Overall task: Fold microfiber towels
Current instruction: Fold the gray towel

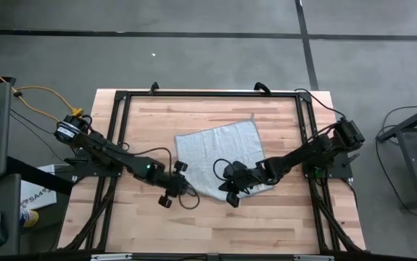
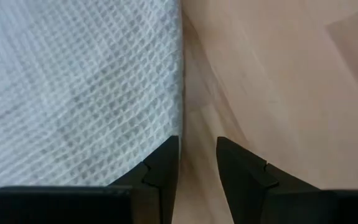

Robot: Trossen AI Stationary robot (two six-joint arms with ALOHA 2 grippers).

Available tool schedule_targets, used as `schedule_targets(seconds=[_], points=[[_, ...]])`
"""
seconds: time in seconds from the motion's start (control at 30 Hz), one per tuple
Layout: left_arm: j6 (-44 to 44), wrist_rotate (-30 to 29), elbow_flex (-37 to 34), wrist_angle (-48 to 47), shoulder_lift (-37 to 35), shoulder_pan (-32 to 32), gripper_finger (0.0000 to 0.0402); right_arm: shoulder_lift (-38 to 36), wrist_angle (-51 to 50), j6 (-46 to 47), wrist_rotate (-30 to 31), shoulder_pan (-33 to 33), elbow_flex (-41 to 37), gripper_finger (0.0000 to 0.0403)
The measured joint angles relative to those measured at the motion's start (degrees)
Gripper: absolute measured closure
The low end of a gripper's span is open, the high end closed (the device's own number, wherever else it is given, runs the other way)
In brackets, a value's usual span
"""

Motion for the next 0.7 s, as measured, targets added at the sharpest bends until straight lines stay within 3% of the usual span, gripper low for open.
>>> schedule_targets(seconds=[0.2, 0.47, 0.7], points=[[-0.39, -8.80, 0.01, 0.55, 0.63, -2.82, 0.0294, -0.04, 0.73, -0.03, -0.03, -0.02, 0.00, 0.0401], [0.04, -9.19, 0.01, 2.85, 7.39, -2.74, 0.0294, -0.07, 0.92, -0.09, -0.04, 0.22, -0.02, 0.0401], [-0.46, -10.30, 0.16, 3.46, 8.33, -2.74, 0.0294, -0.09, 0.88, -0.13, -0.24, 0.22, 0.00, 0.0401]])
